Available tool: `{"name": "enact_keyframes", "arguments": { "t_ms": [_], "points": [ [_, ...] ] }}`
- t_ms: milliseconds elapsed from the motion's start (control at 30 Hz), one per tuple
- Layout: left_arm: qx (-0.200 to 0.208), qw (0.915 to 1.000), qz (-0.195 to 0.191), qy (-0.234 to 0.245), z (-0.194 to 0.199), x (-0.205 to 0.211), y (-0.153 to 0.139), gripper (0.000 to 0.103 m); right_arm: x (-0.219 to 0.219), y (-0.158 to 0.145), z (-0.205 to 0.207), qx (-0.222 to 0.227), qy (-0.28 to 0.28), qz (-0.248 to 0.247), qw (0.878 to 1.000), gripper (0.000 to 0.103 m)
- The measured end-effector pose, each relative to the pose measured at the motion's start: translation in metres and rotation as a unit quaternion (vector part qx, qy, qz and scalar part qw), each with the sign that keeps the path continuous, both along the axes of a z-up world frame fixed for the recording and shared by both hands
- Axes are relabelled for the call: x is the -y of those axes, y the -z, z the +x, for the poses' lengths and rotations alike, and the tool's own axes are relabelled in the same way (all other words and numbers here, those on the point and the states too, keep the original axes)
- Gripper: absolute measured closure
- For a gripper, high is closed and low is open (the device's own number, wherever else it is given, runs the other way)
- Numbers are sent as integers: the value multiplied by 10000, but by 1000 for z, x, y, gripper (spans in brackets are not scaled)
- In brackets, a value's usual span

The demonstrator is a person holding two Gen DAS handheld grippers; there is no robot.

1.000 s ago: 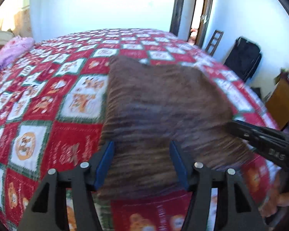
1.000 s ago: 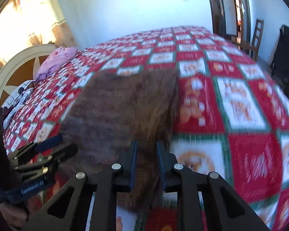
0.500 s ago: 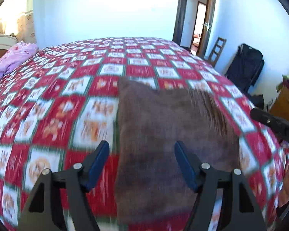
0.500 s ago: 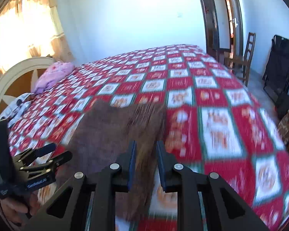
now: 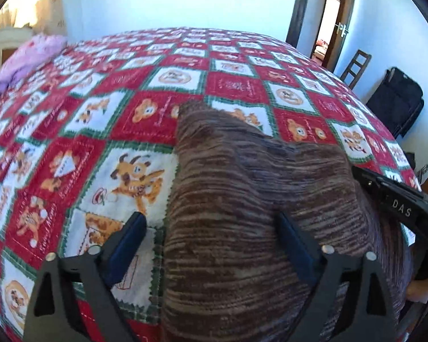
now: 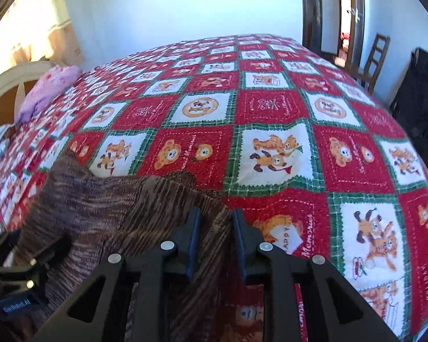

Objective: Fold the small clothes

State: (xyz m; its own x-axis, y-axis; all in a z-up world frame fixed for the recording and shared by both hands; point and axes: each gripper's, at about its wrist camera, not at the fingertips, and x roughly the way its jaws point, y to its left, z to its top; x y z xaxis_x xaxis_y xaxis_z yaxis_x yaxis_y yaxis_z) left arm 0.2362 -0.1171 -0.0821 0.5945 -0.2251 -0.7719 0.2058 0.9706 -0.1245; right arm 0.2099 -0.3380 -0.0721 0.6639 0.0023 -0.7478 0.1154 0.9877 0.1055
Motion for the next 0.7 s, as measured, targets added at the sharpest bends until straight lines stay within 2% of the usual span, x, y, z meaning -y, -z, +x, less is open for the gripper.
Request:
{"name": "enact_keyframes", "arguments": {
  "t_ms": [100,200,300,367,400,433,567,633,700],
  "points": [
    [3,10000,-84,11,-2,-2,1,7,0,-13,-2,73,45,-91,9999,81],
    [33,10000,-42,9,-3,0,1,7,3,-40,-4,587,179,-26,9981,81],
    [29,10000,-57,11,-3,0,1,7,-14,-33,24,174,-232,-267,9992,81],
    [26,10000,-65,15,-3,0,0,7,-30,-5,45,-440,-428,-675,9958,81],
    [31,10000,-52,11,-3,0,0,7,-33,4,49,-440,-411,-869,9944,81],
    [35,10000,-46,10,-3,0,0,7,-34,4,49,-257,-410,-949,9943,81],
    [37,10000,-42,13,-3,0,0,7,-25,-1,45,-216,-246,-782,9964,81],
    [31,10000,-57,5,-2,0,0,6,-20,-15,27,44,-108,-802,9967,81],
    [32,10000,-52,7,-3,1,0,6,-13,-29,2,337,-116,-523,9980,81]
  ]
}}
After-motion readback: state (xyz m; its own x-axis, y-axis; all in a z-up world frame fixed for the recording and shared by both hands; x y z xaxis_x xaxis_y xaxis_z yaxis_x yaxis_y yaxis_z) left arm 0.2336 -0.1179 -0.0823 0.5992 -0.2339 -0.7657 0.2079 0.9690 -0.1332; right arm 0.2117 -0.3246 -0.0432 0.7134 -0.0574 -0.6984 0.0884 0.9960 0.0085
